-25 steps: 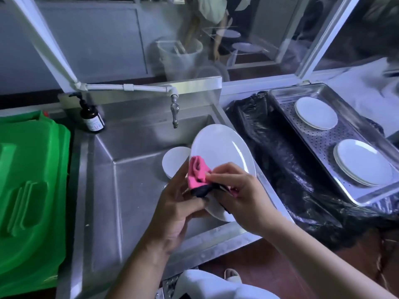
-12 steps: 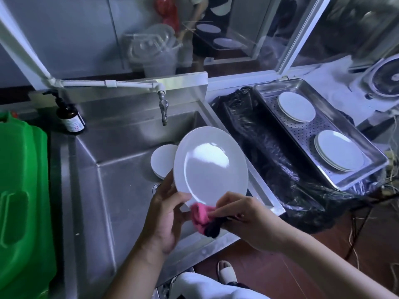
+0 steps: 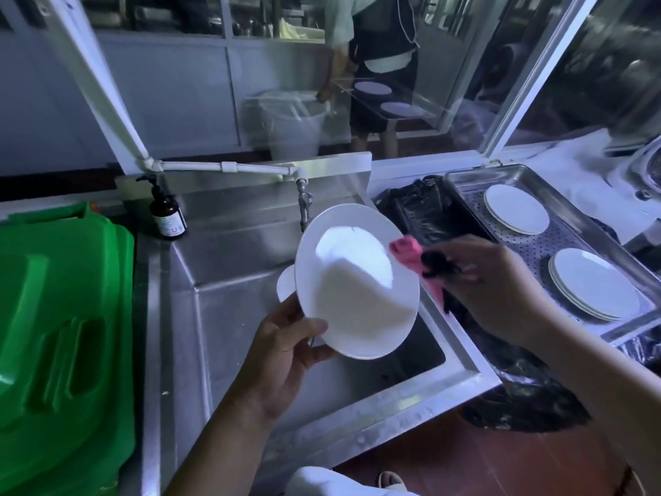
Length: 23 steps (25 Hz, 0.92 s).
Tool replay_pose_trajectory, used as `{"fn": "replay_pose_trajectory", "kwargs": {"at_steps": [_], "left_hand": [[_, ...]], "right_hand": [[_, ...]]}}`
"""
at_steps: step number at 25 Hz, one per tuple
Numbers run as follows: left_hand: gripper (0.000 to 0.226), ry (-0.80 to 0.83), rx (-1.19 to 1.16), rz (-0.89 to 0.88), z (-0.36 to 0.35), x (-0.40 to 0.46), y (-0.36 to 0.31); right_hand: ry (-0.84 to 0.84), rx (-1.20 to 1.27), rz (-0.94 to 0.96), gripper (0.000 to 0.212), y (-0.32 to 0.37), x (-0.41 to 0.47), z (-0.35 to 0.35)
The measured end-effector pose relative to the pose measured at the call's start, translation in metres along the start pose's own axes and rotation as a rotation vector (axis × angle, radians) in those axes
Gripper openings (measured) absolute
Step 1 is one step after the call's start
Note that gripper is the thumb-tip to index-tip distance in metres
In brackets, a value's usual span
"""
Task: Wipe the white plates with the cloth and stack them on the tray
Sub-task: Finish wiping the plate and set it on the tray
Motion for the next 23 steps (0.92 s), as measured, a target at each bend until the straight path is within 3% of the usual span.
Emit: {"fn": "replay_pose_trajectory", "kwargs": {"at_steps": [3, 7, 10, 14, 20, 21, 23], "left_hand": [[0.049, 0.052, 0.005, -0.024, -0.016, -0.009, -0.013], [0.048, 0.093, 0.091, -0.140, -0.028, -0.027, -0.038], [0.053, 0.063, 0.082, -0.223, -0.016, -0.037, -0.051], [0.060, 0.054, 0.076, -0.250, -0.001, -0.045, -0.050], [0.056, -0.007, 0.086, -0.152, 0.007, -0.039, -0.032], [0.056, -0.010, 0.097, -0.130, 0.005, -0.038, -0.027], [0.062, 0.007, 0.093, -0.101, -0.002, -0.037, -0.021]], "right_hand": [[-0.294, -0.212, 0.197, 0.038, 0.040, 0.036, 0.007], [-0.365, -0.275, 0.320, 0.045, 0.080, 0.051, -0.034], [-0.248, -0.139, 0.438, 0.046, 0.094, 0.034, -0.065], [0.043, 0.013, 0.472, 0.045, 0.087, -0.009, -0.097], [0.685, 0.048, 0.323, 0.038, 0.074, -0.040, -0.086], [0.680, 0.023, 0.324, 0.039, 0.075, -0.034, -0.072], [0.409, -0.096, 0.454, 0.039, 0.089, -0.010, -0.033]]}}
Point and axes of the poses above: each hand's wrist, its own x-axis towards the middle knuckle, its own z-axis out of the back of the hand, y = z × x, the point moved 9 cm from there along x, towards the middle knuckle, and after that the axes turned 11 degrees about z, right-handed, at the moved point
